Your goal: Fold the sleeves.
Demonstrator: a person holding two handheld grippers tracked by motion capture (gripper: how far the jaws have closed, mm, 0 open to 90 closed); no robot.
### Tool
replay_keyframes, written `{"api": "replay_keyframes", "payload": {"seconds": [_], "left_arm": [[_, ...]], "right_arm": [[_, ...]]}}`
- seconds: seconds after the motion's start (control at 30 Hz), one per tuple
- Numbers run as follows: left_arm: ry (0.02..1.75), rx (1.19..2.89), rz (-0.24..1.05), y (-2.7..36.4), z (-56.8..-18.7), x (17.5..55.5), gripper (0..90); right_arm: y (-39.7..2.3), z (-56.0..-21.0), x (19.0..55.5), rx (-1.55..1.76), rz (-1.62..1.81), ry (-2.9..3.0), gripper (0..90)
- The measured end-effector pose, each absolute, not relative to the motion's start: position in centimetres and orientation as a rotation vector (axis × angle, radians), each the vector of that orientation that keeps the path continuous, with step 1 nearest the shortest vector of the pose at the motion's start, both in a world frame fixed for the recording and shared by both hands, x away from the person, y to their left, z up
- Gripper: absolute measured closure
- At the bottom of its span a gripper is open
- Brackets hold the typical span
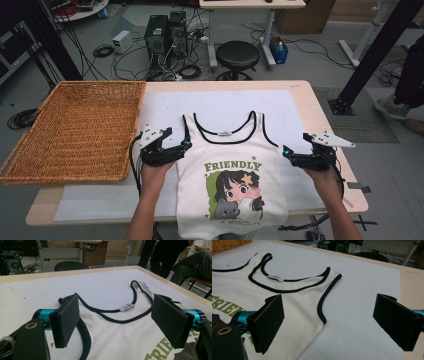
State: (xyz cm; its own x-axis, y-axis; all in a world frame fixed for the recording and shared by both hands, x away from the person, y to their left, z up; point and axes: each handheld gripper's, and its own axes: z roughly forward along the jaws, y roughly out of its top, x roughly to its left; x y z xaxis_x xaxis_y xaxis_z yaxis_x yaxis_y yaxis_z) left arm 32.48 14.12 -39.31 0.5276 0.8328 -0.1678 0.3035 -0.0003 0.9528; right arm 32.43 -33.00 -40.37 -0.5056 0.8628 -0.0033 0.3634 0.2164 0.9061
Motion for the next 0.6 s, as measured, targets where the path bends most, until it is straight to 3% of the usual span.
{"api": "replay_keyframes", "payload": {"seconds": [0.3,0.6], "left_arm": [[1.026,1.598,0.56,14.2,-38.2,35.2,22.7],[1.071,1.704,0.545,14.6,-38.7,42.3,26.2]], "right_arm": [[-32.9,-40.3,32.8,1.132,1.253,1.992,9.5],[-32.6,-40.1,33.6,1.121,1.249,2.025,9.5]]}}
